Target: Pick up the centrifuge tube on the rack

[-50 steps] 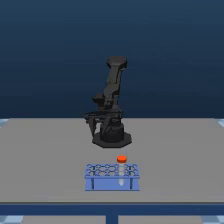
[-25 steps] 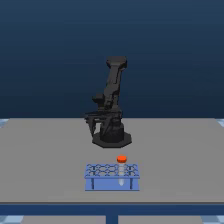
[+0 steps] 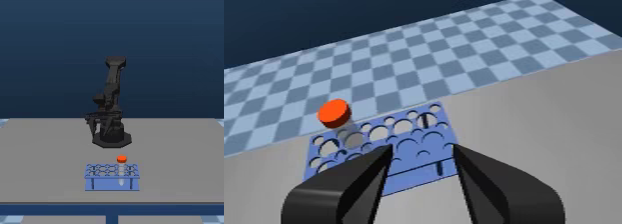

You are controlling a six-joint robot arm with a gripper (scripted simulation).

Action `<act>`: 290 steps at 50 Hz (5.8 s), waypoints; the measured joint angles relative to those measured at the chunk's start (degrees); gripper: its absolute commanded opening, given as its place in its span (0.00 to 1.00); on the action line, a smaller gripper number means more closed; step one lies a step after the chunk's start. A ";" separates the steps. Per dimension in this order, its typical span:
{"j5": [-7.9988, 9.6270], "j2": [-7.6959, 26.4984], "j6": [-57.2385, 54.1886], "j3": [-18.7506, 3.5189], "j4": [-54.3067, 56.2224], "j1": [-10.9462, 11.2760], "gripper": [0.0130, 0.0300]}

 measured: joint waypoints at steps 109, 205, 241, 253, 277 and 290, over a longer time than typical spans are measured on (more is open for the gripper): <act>-2.53 27.53 -49.09 -22.55 44.69 17.48 1.00; -9.46 32.78 -18.76 -18.77 15.16 17.32 0.00; -7.10 30.58 -25.41 -19.86 22.08 17.32 0.00; -5.34 29.10 -32.41 -20.74 29.22 17.32 0.00; -2.52 26.63 -52.61 -22.55 49.72 17.32 0.00; -1.73 25.71 -64.58 -23.35 61.53 17.32 0.00</act>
